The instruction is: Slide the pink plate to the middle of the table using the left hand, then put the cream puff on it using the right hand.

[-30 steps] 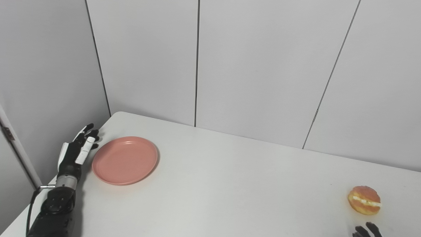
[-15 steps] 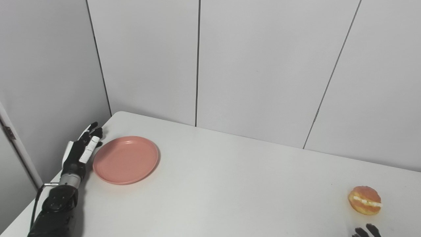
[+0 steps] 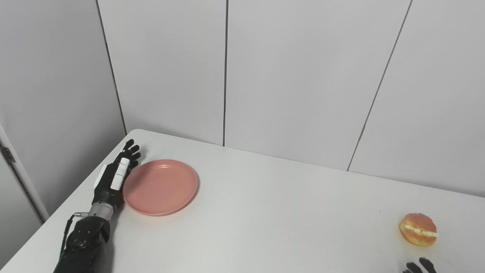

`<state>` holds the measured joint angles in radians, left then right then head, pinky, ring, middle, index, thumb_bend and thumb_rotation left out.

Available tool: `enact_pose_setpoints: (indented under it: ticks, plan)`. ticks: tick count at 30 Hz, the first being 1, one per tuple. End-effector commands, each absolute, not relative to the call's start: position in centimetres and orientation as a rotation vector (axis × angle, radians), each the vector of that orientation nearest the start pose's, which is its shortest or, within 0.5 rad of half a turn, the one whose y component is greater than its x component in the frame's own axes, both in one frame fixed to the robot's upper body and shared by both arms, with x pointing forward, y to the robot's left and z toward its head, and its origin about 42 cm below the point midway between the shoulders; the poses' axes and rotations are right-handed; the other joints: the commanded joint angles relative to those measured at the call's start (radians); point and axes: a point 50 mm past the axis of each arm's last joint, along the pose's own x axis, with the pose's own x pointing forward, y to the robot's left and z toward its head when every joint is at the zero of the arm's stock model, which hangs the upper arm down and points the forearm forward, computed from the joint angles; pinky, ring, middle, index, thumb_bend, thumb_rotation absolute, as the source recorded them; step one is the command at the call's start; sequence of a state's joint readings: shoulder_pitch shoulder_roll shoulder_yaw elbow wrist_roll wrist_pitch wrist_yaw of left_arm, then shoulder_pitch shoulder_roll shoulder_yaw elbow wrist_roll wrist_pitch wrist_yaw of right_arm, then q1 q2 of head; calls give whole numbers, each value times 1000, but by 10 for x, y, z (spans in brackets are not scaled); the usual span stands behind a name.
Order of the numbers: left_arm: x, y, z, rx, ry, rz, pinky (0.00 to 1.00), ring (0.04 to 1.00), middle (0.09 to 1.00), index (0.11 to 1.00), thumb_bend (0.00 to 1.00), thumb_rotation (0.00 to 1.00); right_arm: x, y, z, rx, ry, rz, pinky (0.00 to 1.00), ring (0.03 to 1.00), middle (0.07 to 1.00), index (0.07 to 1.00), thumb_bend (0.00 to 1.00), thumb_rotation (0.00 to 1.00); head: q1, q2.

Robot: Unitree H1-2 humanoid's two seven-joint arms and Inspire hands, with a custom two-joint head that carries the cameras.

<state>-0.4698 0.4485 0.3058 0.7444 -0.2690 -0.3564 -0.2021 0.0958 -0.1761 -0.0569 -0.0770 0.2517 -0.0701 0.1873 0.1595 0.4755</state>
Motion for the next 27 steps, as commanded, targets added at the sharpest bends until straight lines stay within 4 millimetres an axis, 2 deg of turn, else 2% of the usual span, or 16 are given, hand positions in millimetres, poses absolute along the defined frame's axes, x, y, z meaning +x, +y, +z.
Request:
enact_pose_setpoints:
  ticks: [1, 13, 27]
  plan:
    - [406, 437, 144, 39, -195, 179, 959, 949, 956, 960, 974, 877, 243, -279, 97, 55, -1, 137, 869, 907, 910, 953, 814, 1000, 0, 1]
    - [411, 415, 142, 23, -182, 131, 939, 935, 945, 952, 929, 881, 243, -276, 99, 41, -5, 142, 865, 906, 911, 950, 820, 1000, -8, 9]
    - [409, 372, 147, 28, -182, 46, 888, 922, 930, 915, 910, 891, 243, -273, 101, 36, -6, 148, 864, 903, 905, 944, 839, 1000, -19, 21]
